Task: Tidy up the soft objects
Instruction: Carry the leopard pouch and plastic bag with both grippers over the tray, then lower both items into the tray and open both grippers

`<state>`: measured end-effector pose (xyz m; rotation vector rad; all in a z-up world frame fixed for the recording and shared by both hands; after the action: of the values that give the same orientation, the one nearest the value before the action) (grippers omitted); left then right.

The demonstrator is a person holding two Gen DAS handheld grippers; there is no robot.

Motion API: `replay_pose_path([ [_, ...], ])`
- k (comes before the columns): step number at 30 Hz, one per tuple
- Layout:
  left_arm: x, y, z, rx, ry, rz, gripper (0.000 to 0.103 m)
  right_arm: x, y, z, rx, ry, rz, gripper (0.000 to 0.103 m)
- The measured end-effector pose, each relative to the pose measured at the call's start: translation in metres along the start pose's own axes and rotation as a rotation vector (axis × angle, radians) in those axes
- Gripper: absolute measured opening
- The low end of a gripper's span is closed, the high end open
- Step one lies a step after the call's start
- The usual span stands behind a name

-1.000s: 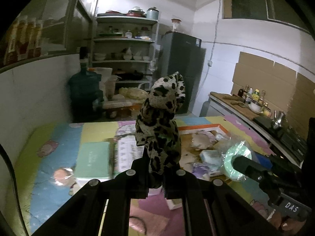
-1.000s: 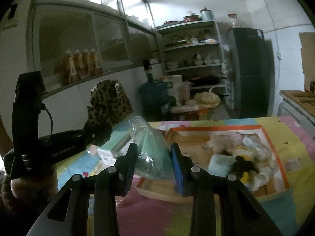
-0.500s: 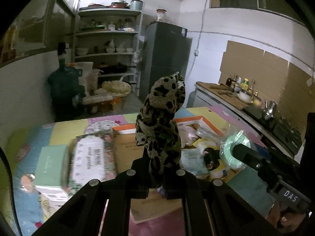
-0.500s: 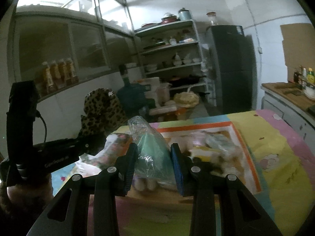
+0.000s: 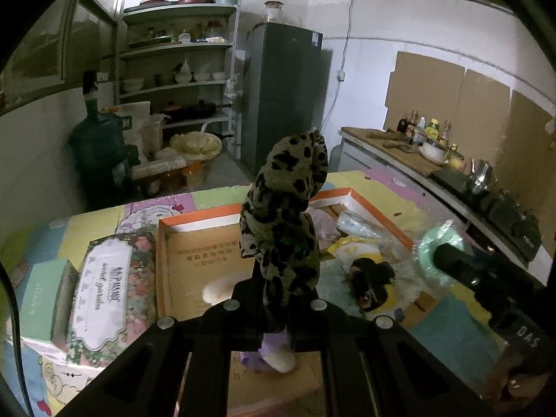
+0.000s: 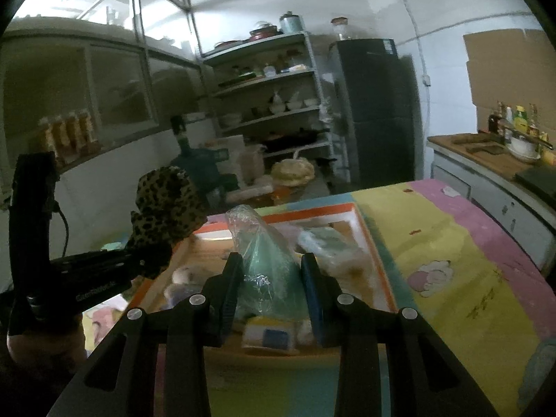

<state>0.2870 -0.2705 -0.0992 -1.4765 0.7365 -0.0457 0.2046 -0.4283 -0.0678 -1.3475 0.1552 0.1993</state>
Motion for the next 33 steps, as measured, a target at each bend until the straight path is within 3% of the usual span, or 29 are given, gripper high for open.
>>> replay_pose_path([
  [13,0.036,0.016,-0.007,0.070,-0.047,0.060,0.009,0.015,0.019,-0.039,0.038,0.051,0.043,0.036],
  [33,0.060,0.041,-0.021,0.043,0.025,0.165,0.009,0.031,0.030,-0.053,0.047,0.098,0.125,0.036],
])
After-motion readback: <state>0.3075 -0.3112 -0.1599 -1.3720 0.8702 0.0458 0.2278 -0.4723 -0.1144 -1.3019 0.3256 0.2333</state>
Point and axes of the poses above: each gripper's, at about its wrist camera, not at the fingertips, and x roughly the way its jaws point, z to its left, y to its underside, the point moved 10 cm from there along x, roughly the way its jaws point, and after that the axes turned 12 degrees about -z, right-handed, at the moved point
